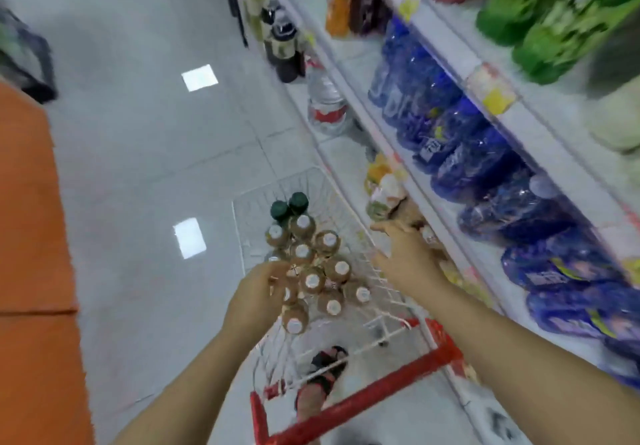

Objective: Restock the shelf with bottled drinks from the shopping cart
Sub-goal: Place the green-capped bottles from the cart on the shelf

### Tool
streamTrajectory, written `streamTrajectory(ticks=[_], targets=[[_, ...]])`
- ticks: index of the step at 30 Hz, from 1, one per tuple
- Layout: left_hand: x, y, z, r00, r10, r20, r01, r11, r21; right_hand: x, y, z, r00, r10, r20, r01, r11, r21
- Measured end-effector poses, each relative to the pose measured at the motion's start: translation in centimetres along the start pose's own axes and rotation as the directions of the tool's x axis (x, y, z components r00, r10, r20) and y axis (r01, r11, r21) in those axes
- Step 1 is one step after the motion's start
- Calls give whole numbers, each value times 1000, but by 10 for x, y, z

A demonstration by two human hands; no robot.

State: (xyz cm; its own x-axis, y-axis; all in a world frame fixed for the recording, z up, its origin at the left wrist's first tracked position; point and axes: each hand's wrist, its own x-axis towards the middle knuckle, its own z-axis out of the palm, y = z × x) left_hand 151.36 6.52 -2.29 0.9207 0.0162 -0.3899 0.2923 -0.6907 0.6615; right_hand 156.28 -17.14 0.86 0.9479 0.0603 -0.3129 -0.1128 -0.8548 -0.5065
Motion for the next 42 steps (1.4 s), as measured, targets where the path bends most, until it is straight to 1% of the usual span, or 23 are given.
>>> streamTrajectory(ticks=[3,6,8,10,12,13,14,16,18,19,20,21,24,26,28,31,33,34,36,38,40,42], targets=[[53,-25,7,999,-29,-24,29,1000,10,56,17,40,990,56,127,-51,998,-45],[111,-42,16,995,-71,-70,72,997,13,103,32,69,985,76,155,-70,997,-40],[148,-51,25,993,-84,-81,87,996,33,129,35,86,987,54,150,-52,998,-16],[181,-58,35,993,-96,-73,101,993,60,152,33,99,996,-16,86,17,1000,-8],[205,-65,45,994,-93,-54,98,991,93,170,25,109,989,-143,-40,142,989,-30],[215,-69,49,995,-89,-48,94,988,124,179,21,114,974,-210,-78,208,977,-41],[222,-74,53,995,-83,-49,90,983,163,188,16,119,961,-263,-88,260,965,-43],[233,-82,59,995,-63,-74,79,970,232,208,6,136,949,-314,-29,314,949,-19],[239,-88,64,993,-39,-112,66,967,245,226,-1,159,945,-311,98,314,949,-12],[241,-90,66,991,-31,-132,62,969,238,233,-3,171,943,-293,159,304,952,-48],[243,-92,68,988,-27,-151,62,971,233,239,-4,181,943,-268,196,291,951,-100],[244,-93,71,986,-26,-166,65,971,231,242,-4,189,949,-244,201,275,951,-143],[246,-94,75,979,-24,-202,71,971,227,246,2,199,969,-222,106,239,951,-197],[246,-93,76,978,-32,-205,81,968,236,243,4,196,975,-215,57,222,957,-187],[244,-90,74,983,-47,-180,92,964,251,232,5,186,979,-201,19,202,966,-164],[243,-82,61,990,-82,-116,111,956,273,203,4,160,972,-214,-96,207,975,-80],[236,-70,48,991,-73,-112,100,962,254,179,5,135,960,-200,-197,215,975,62],[229,-61,40,991,-42,-128,72,969,237,166,6,120,957,-172,-234,211,965,155],[205,-38,25,979,58,-196,-20,981,192,140,8,86,960,-86,-267,180,920,348],[174,-10,8,943,171,-287,-135,981,141,111,10,49,956,-14,-294,168,847,504],[140,22,-6,903,256,-345,-247,966,71,78,9,13,938,23,-345,189,801,568],[103,61,-17,873,316,-372,-345,939,-13,41,6,-23,912,28,-409,225,799,558]])
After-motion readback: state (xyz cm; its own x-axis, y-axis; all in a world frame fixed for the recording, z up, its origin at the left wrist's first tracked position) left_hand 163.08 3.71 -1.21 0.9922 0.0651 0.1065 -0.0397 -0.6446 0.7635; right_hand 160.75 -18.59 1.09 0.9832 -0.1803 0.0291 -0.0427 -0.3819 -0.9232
